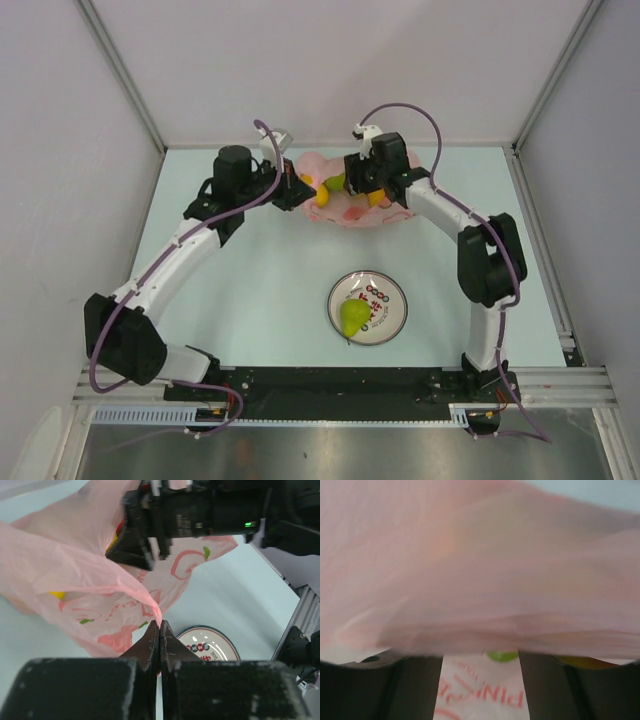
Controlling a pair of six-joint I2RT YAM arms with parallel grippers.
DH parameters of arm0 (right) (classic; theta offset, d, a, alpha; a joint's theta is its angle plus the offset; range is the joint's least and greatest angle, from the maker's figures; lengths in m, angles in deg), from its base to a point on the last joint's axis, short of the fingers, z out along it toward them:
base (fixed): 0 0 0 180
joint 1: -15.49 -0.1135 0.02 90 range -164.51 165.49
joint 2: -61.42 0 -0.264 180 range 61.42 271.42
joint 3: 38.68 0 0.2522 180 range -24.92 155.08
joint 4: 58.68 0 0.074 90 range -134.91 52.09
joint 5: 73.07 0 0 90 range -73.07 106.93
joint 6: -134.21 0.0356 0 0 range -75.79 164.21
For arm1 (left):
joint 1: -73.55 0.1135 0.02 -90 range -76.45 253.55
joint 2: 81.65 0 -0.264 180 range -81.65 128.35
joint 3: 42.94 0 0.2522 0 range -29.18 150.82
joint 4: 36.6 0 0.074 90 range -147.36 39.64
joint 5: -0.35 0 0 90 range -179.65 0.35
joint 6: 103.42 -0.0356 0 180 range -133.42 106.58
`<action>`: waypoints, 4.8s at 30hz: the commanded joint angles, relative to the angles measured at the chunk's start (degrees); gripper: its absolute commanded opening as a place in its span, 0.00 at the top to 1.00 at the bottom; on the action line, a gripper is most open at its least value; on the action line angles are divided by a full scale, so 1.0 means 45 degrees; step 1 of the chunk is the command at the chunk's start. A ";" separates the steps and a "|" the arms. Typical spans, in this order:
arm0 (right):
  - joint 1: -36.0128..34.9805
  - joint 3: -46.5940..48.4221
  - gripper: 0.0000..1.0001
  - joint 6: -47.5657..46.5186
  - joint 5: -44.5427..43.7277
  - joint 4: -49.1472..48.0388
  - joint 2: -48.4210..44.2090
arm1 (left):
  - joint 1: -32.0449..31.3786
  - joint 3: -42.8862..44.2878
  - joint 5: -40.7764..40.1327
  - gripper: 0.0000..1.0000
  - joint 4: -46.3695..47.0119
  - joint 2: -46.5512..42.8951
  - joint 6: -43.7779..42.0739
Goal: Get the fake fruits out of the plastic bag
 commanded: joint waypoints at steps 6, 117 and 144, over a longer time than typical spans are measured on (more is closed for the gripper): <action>-0.0321 0.3211 0.03 0.0333 -0.2540 -0.2049 0.2884 | 0.0005 0.0250 0.0827 1.00 0.0777 0.0413 0.0233; -0.1493 -0.5752 0.08 -0.4316 0.7225 0.3185 -0.2485 | -0.0230 -0.0277 0.0183 1.00 0.0132 0.0765 -0.1369; 0.0126 -0.2687 0.00 -0.1272 0.7519 0.1840 -0.3558 | -0.0132 0.0133 -0.0676 1.00 -0.0473 0.0941 -0.1836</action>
